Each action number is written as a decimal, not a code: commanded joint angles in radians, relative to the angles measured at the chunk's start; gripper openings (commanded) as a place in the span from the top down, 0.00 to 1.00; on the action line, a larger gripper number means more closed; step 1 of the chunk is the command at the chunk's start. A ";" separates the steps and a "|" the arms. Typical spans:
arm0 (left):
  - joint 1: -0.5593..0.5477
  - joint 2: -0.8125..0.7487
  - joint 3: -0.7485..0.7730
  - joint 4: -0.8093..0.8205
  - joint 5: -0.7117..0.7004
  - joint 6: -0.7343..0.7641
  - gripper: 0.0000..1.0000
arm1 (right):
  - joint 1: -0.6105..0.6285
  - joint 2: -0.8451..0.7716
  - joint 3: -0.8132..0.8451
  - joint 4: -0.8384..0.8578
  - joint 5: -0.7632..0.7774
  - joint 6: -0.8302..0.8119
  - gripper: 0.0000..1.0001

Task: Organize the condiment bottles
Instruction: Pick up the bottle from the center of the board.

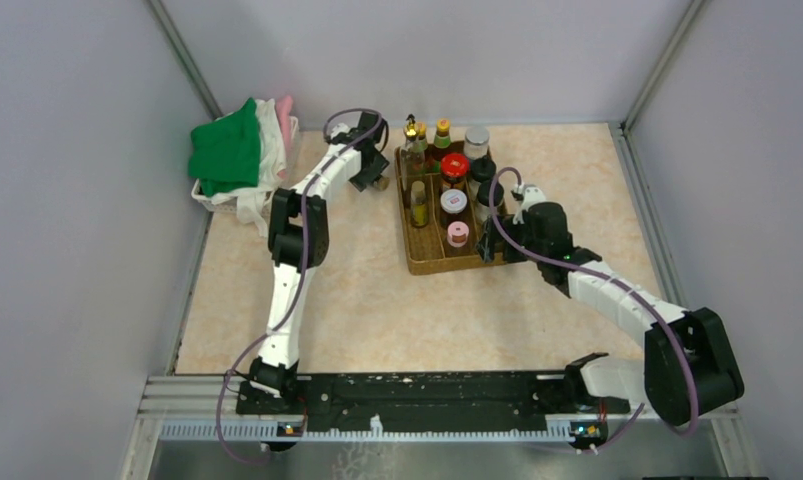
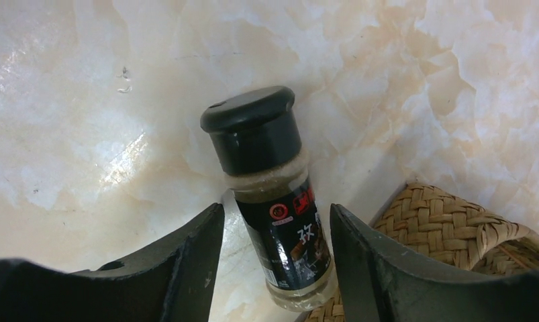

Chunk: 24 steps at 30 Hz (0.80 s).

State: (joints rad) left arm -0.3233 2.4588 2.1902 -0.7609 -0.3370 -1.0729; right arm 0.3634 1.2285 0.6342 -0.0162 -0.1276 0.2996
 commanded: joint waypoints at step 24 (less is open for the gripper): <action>0.025 -0.053 -0.119 0.065 0.086 0.045 1.00 | -0.006 0.005 0.001 0.056 -0.027 0.014 0.10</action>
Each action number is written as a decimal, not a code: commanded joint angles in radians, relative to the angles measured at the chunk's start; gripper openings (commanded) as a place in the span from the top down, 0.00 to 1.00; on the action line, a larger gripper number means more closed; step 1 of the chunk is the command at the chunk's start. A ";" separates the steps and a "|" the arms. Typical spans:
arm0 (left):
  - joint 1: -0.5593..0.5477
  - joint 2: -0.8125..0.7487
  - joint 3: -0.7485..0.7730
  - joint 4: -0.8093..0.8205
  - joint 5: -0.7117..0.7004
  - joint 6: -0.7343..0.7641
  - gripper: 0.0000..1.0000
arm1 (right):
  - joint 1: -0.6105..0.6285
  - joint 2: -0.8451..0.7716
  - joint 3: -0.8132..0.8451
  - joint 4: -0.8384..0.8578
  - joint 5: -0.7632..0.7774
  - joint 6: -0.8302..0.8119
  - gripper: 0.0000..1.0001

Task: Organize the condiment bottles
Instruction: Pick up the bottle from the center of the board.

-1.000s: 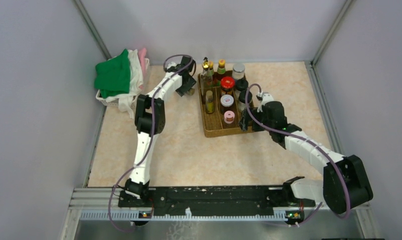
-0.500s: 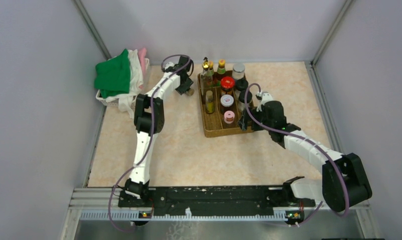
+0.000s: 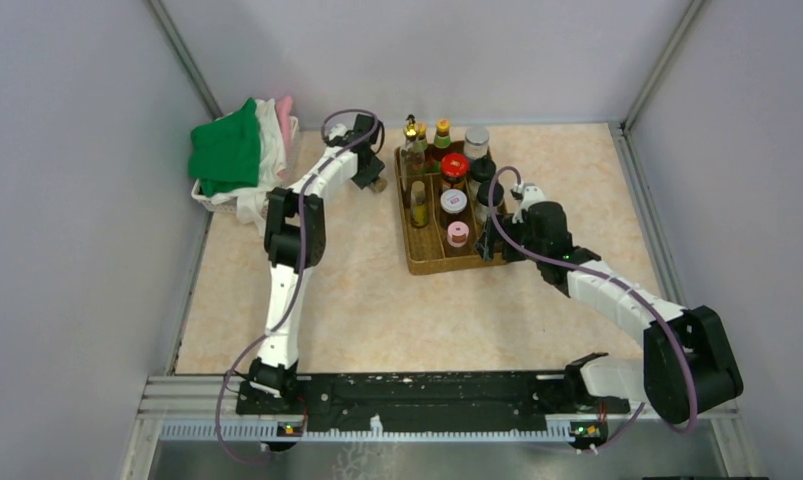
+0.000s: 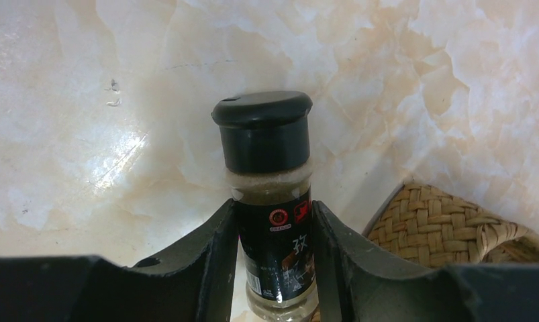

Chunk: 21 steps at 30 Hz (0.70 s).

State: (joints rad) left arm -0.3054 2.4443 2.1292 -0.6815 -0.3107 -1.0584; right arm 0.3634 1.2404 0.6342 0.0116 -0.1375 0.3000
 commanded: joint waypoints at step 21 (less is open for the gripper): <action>-0.099 -0.557 -0.930 0.482 0.126 0.402 1.00 | -0.007 -0.180 0.063 -0.148 0.053 -0.015 0.11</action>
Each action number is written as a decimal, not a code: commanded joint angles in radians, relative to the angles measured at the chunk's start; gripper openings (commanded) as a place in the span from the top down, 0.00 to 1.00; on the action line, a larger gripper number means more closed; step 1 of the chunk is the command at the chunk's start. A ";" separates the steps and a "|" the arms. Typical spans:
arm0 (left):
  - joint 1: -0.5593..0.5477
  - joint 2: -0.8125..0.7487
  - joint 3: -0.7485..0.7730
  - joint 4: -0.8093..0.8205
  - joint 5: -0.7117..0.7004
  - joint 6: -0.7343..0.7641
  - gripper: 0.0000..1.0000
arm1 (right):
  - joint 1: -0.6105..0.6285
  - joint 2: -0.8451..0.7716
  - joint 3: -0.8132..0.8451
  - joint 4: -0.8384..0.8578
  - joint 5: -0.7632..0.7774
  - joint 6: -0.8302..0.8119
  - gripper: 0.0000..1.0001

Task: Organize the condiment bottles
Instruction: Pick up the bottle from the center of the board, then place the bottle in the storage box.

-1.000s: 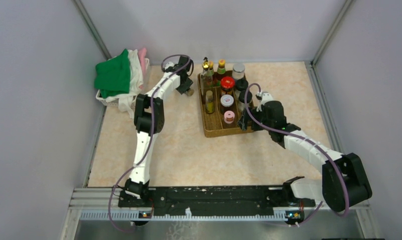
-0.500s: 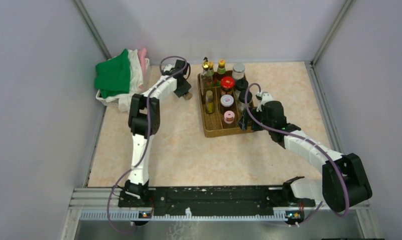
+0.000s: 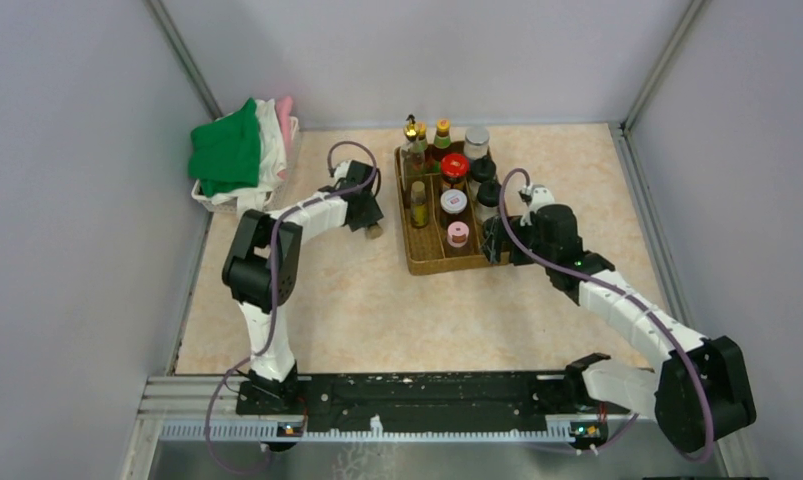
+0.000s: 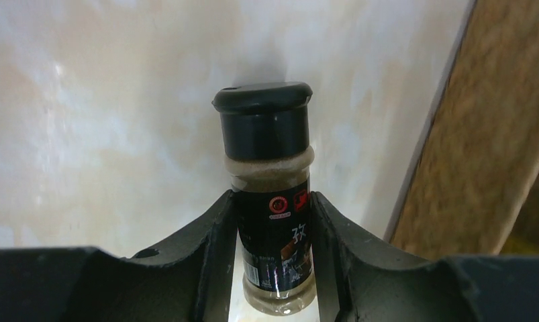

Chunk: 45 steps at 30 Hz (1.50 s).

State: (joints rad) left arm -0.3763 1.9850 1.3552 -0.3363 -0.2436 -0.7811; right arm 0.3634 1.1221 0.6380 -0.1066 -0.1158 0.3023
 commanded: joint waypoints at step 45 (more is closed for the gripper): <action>-0.235 -0.246 -0.728 1.721 0.409 0.610 1.00 | -0.006 0.019 0.068 0.006 0.079 -0.015 0.12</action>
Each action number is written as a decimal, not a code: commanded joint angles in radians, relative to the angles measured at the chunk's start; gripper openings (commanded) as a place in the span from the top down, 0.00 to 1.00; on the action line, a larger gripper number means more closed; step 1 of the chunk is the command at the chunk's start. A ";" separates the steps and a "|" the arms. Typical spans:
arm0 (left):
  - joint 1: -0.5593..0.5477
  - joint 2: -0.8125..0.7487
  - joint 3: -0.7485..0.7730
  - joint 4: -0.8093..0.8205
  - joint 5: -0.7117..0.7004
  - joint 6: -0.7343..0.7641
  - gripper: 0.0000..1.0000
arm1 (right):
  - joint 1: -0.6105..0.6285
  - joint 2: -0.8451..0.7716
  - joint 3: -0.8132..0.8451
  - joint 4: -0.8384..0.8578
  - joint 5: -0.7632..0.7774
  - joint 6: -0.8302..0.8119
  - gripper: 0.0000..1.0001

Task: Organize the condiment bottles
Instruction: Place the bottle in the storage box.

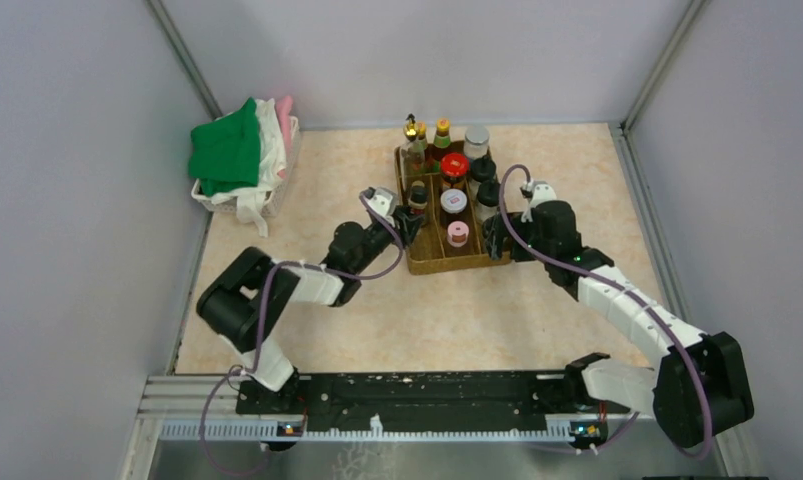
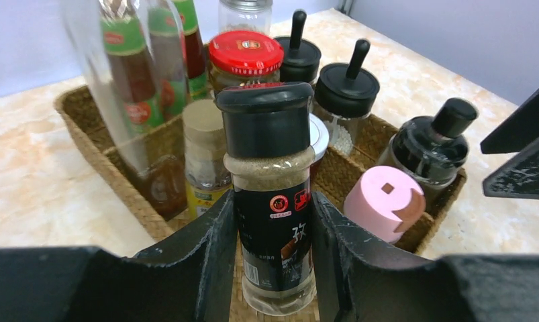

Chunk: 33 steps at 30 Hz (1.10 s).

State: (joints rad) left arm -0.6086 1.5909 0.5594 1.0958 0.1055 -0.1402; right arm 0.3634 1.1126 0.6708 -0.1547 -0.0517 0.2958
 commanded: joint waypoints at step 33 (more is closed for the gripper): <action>-0.022 0.504 0.219 0.437 0.079 -0.148 0.82 | -0.006 0.138 0.010 0.147 -0.019 -0.004 0.12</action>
State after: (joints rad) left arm -0.6224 2.0846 0.7433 1.4689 0.1371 -0.2577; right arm 0.3634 1.2396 0.6704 -0.0536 -0.0570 0.2893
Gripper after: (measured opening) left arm 0.465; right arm 0.883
